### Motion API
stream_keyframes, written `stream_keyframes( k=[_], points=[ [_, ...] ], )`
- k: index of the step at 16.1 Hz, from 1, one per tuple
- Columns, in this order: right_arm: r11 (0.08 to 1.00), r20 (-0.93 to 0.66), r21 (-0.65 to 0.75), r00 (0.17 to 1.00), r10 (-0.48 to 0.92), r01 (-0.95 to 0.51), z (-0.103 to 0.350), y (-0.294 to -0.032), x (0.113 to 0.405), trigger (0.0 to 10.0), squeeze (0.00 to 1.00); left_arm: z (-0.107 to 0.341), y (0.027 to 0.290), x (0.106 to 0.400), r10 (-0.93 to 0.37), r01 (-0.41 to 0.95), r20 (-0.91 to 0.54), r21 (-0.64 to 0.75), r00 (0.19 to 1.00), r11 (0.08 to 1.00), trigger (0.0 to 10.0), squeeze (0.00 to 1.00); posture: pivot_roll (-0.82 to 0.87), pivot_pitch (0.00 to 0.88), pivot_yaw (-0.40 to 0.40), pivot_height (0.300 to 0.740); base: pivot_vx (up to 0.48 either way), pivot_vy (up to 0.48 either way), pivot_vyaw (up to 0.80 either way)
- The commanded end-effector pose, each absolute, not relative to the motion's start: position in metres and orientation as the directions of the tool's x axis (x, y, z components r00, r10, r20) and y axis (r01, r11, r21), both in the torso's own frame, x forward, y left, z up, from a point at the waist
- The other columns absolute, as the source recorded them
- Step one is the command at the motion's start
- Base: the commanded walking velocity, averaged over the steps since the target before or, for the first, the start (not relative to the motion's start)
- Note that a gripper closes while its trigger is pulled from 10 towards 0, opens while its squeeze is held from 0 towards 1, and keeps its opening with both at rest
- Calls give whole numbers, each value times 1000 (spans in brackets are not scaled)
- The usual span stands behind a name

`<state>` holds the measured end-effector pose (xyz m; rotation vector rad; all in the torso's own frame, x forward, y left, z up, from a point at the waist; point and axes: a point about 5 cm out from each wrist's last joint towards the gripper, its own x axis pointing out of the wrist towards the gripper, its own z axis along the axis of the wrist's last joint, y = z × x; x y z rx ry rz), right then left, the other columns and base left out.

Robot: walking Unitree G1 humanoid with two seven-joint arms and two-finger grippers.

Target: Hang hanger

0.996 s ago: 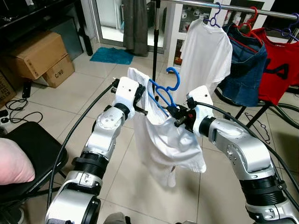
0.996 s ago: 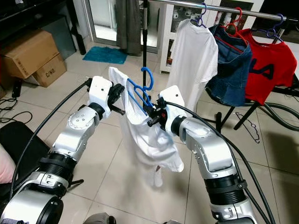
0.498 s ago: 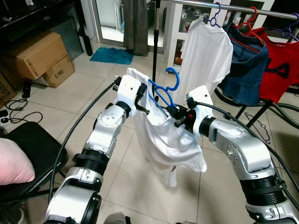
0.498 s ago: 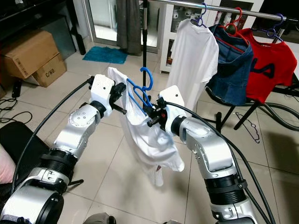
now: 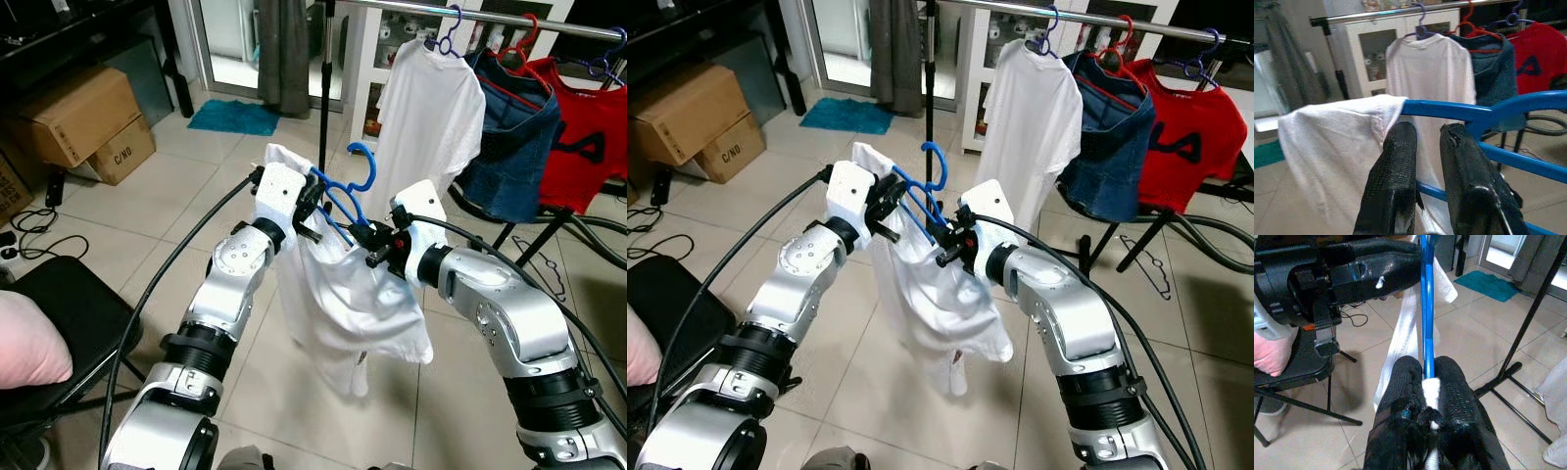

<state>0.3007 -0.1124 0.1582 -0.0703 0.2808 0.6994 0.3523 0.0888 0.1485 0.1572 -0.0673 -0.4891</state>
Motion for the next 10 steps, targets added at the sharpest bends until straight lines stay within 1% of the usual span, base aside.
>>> stream_keyframes(
  k=[1, 6, 7, 8, 9, 10],
  points=[
    [752, -241, 18, 727, 643, -659, 167, -110, 301, 0, 0, 152, 90, 353, -459, 443, 40, 198, 887, 874, 10000, 1000, -18, 0, 20, 740, 0, 0, 0],
    [751, -244, 20, 726, 643, -660, 166, -110, 300, 0, 0, 146, 79, 345, -478, 467, 13, 192, 878, 863, 10000, 1000, -18, 0, 24, 740, 0, 0, 0],
    [751, -245, 20, 725, 644, -660, 166, -110, 300, 0, 0, 145, 77, 344, -500, 489, 10, 188, 866, 852, 10000, 1000, -18, 0, 24, 740, 0, 0, 0],
    [751, -247, 22, 724, 644, -660, 165, -110, 300, 0, 0, 145, 69, 338, -586, 576, 10, 173, 810, 799, 10000, 1000, -18, 0, 24, 740, 0, 0, 0],
    [751, -248, 22, 724, 644, -660, 165, -110, 300, 0, 0, 145, 69, 337, -593, 582, 12, 177, 805, 794, 10000, 812, -18, 0, 24, 740, 0, 0, 0],
    [750, -250, 23, 723, 644, -661, 165, -110, 300, 0, 0, 146, 72, 336, -589, 578, 18, 173, 808, 797, 10000, 439, -18, 0, 23, 740, 0, 0, 0]
  ],
)
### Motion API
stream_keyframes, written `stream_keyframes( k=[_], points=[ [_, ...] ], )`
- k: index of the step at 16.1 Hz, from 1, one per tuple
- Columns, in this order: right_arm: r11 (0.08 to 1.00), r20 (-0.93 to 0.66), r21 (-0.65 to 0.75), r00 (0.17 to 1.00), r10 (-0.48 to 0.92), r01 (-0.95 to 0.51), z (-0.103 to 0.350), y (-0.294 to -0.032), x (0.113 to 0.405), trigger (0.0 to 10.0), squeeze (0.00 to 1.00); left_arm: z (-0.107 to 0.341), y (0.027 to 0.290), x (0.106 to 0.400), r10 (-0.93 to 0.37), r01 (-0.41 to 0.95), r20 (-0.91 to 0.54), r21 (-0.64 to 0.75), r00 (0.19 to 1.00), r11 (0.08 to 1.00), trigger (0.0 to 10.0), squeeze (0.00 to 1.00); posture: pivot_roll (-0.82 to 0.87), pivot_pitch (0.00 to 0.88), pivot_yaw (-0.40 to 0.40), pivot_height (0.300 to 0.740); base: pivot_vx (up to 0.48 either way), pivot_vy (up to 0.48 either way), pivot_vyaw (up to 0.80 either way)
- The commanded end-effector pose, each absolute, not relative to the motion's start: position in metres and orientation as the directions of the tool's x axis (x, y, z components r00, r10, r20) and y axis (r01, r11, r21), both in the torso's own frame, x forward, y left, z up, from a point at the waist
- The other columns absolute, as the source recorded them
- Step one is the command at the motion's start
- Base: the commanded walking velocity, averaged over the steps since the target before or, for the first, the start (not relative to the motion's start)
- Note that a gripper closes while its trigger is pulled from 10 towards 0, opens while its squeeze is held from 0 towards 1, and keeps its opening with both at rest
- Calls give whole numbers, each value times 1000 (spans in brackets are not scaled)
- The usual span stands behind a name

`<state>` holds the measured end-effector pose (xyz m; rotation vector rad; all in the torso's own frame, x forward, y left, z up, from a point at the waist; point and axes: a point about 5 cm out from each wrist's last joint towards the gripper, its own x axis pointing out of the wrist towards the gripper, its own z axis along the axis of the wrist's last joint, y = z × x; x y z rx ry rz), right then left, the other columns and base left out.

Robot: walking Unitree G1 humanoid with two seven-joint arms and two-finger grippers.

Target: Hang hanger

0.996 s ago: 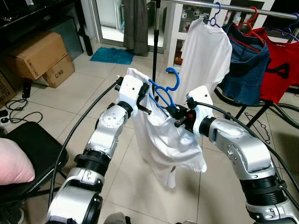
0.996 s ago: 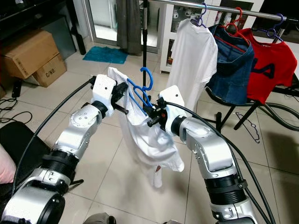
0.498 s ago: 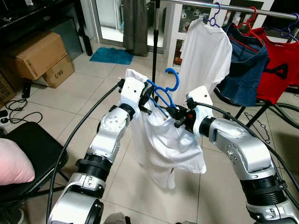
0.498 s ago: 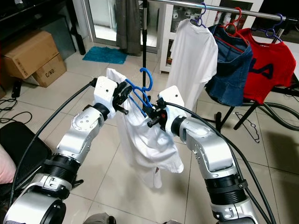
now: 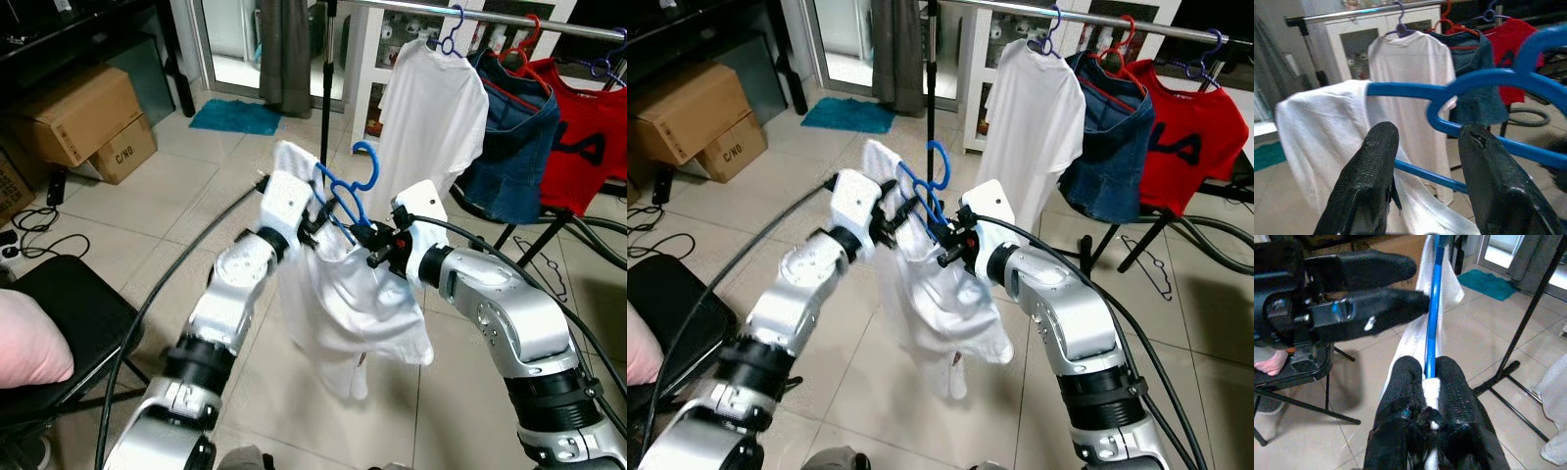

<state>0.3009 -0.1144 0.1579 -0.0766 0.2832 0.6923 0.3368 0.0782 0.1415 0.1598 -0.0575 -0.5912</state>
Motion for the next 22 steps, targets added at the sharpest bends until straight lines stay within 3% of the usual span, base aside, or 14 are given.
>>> stream_keyframes(
  k=[1, 2, 6, 15, 16, 17, 18, 22],
  points=[
    [750, -250, 23, 723, 644, -661, 165, -111, 300, 0, 0, 147, 74, 335, -583, 572, 20, 174, 812, 802, 10000, 235, -18, 0, 23, 740, 0, 0, 0],
    [751, -252, 24, 723, 643, -660, 165, -112, 300, 0, 0, 147, 80, 333, -563, 551, 18, 179, 826, 815, 10000, 0, -18, 0, 24, 740, 0, 0, 0],
    [753, -256, 26, 724, 641, -658, 165, -113, 301, 0, 0, 150, 105, 337, -397, 380, 51, 201, 916, 903, 10000, 0, -13, 0, 16, 740, 0, 0, 0],
    [743, -254, 27, 715, 652, -668, 166, -111, 302, 0, 0, 152, 107, 359, -382, 373, 10, 195, 924, 907, 10000, 0, -16, 0, 19, 740, 0, 0, 0],
    [744, -252, 27, 715, 652, -668, 166, -111, 302, 0, 0, 152, 107, 362, -384, 377, 5, 189, 923, 907, 7137, 0, -19, 0, 23, 740, 0, 0, 0],
    [744, -252, 26, 716, 651, -667, 166, -111, 302, 0, 0, 153, 106, 363, -386, 379, 4, 187, 922, 906, 2588, 0, -19, 0, 23, 740, 0, 0, 0],
    [745, -251, 27, 717, 650, -666, 166, -111, 302, 0, 0, 153, 105, 364, -393, 386, 4, 184, 919, 904, 0, 0, -19, 0, 24, 740, 0, 0, 0],
    [747, -250, 26, 719, 648, -664, 167, -112, 302, 0, 0, 151, 102, 364, -415, 407, 7, 179, 910, 896, 0, 0, -18, 0, 25, 740, 0, 0, 0]
  ],
)
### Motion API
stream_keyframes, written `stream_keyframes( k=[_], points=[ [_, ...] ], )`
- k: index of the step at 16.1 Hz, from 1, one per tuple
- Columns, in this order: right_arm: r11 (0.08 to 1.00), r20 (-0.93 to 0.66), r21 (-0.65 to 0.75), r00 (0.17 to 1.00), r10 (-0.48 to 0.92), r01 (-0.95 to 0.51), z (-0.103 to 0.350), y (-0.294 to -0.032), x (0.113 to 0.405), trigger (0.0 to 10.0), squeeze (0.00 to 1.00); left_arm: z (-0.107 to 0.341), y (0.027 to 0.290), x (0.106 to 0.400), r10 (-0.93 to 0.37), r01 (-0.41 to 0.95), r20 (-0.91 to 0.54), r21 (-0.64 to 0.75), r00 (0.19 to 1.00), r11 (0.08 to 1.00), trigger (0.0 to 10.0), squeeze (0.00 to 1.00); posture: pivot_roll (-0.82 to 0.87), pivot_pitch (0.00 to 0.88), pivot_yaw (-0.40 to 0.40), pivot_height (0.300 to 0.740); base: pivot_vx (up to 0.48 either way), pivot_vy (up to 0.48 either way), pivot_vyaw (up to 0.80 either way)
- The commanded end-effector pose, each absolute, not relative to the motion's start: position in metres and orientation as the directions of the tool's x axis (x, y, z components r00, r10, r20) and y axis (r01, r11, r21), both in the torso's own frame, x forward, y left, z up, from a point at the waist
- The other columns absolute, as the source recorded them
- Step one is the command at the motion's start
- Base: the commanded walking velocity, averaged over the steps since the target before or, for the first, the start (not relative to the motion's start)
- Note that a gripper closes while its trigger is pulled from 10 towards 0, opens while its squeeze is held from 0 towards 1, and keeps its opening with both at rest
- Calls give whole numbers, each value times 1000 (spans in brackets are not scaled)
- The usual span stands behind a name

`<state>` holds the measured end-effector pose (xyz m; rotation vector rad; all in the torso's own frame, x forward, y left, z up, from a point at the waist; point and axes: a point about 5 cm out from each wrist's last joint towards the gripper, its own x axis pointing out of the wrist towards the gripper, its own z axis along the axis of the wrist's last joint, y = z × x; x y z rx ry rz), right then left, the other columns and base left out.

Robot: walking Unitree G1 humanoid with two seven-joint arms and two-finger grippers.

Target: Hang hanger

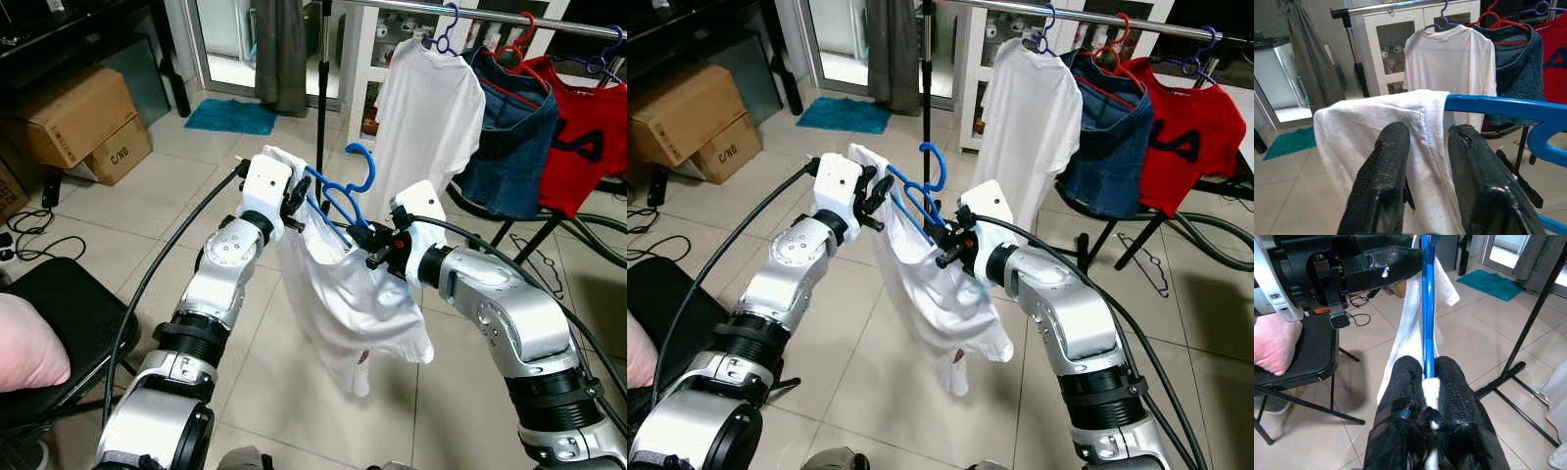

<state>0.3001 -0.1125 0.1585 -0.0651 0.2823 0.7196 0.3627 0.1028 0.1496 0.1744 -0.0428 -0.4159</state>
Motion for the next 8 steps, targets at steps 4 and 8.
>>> stream_keyframes(
  k=[4, 8],
  points=[
    [745, -247, 26, 718, 651, -666, 167, -111, 303, 0, 0, 148, 102, 366, -418, 413, -9, 169, 908, 895, 0, 0, -16, 0, 23, 740, 0, 0, 0],
    [747, -247, 26, 719, 649, -665, 167, -112, 303, 0, 0, 146, 100, 368, -428, 426, -23, 165, 903, 889, 0, 0, -20, 0, 27, 740, 0, 0, 0]
  ],
)
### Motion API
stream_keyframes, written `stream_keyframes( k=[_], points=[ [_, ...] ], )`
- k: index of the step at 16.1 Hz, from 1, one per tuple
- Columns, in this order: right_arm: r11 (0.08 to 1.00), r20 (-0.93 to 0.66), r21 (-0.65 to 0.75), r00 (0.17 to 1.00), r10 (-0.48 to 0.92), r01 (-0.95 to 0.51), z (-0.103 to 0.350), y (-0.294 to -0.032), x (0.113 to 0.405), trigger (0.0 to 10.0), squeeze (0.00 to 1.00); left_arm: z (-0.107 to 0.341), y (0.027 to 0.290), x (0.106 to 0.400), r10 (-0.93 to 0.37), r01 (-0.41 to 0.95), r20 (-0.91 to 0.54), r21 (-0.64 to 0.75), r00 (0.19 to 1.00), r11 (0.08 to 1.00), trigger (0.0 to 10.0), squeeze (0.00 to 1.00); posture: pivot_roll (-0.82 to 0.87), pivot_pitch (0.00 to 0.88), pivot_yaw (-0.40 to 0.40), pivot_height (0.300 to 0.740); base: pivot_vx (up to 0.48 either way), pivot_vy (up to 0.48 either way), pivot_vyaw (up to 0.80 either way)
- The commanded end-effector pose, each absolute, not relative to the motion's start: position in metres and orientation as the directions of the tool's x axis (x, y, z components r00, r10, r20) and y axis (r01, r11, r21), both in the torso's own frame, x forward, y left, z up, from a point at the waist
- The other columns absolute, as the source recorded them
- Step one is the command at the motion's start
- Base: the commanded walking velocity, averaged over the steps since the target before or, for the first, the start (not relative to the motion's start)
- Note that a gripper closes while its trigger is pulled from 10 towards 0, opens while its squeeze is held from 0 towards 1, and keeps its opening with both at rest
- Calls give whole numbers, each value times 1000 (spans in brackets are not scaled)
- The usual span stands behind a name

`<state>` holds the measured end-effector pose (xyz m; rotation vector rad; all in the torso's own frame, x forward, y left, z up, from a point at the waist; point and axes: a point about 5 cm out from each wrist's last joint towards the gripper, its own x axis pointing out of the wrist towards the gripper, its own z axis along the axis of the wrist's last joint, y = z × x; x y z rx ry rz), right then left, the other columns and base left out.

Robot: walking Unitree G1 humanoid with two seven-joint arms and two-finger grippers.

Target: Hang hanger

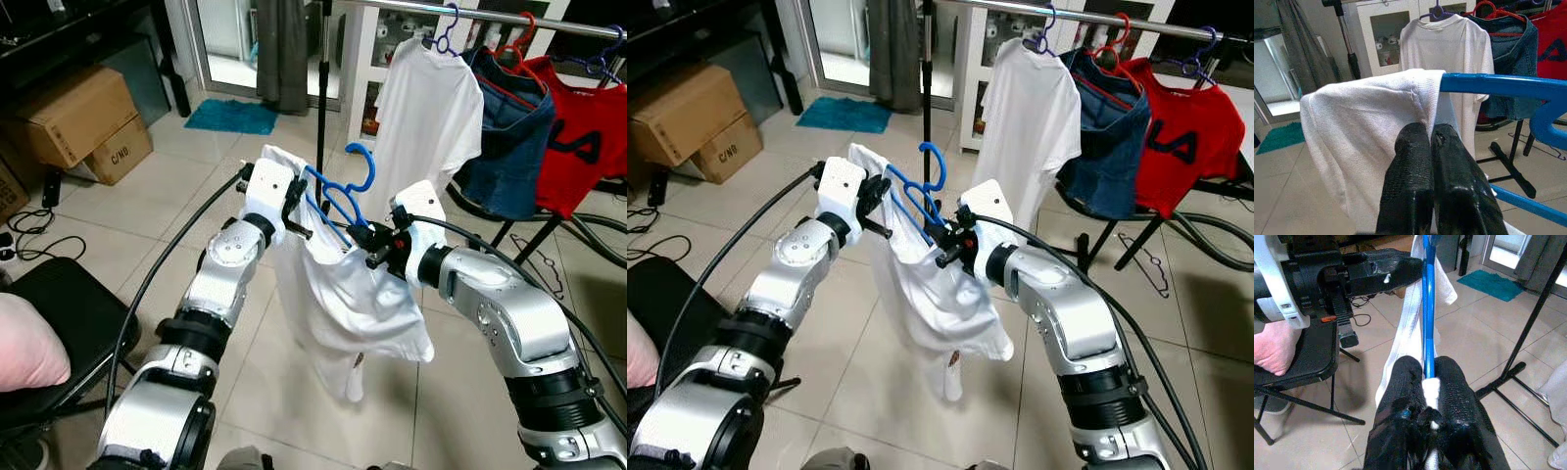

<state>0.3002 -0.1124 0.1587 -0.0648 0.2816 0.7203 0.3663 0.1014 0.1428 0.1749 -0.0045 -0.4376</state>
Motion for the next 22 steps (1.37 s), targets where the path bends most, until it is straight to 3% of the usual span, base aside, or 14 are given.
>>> stream_keyframes(
  k=[1, 5, 10, 18, 19, 20, 21, 22],
  points=[
    [747, -247, 26, 720, 649, -664, 167, -112, 303, 0, 0, 146, 101, 368, -427, 425, -23, 164, 904, 890, 0, 0, -20, 0, 27, 740, 0, 0, 0],
    [753, -260, 26, 723, 640, -657, 166, -113, 303, 0, 0, 152, 103, 370, -426, 419, -1, 189, 905, 888, 0, 0, -19, 0, 28, 740, 0, 0, 0],
    [774, -347, 24, 721, 600, -633, 153, -118, 302, 0, 0, 167, 88, 360, -548, 519, 33, 276, 836, 809, 0, 0, -15, 0, 24, 740, 0, 0, 0],
    [780, -354, 20, 725, 591, -626, 153, -118, 302, 0, 0, 155, 81, 340, -619, 602, -34, 281, 785, 747, 0, 0, -13, 0, 29, 740, 0, 0, 0],
    [779, -348, 23, 725, 594, -627, 153, -117, 302, 0, 0, 153, 84, 340, -603, 589, -49, 289, 796, 755, 3961, 0, -13, 0, 29, 740, 0, 0, 0],
    [778, -344, 25, 725, 597, -628, 154, -117, 303, 0, 0, 153, 87, 341, -585, 575, -48, 268, 809, 773, 10000, 0, -13, 0, 29, 740, 0, 0, 0],
    [777, -342, 27, 725, 598, -629, 154, -116, 303, 0, 0, 157, 88, 342, -599, 587, -40, 257, 800, 767, 10000, 631, -8, 0, 28, 740, 0, 0, 0],
    [777, -341, 28, 725, 598, -628, 154, -116, 303, 0, 0, 159, 88, 341, -618, 608, -42, 243, 785, 756, 10000, 1000, -8, 0, 28, 740, 0, 0, 0]
  ],
)
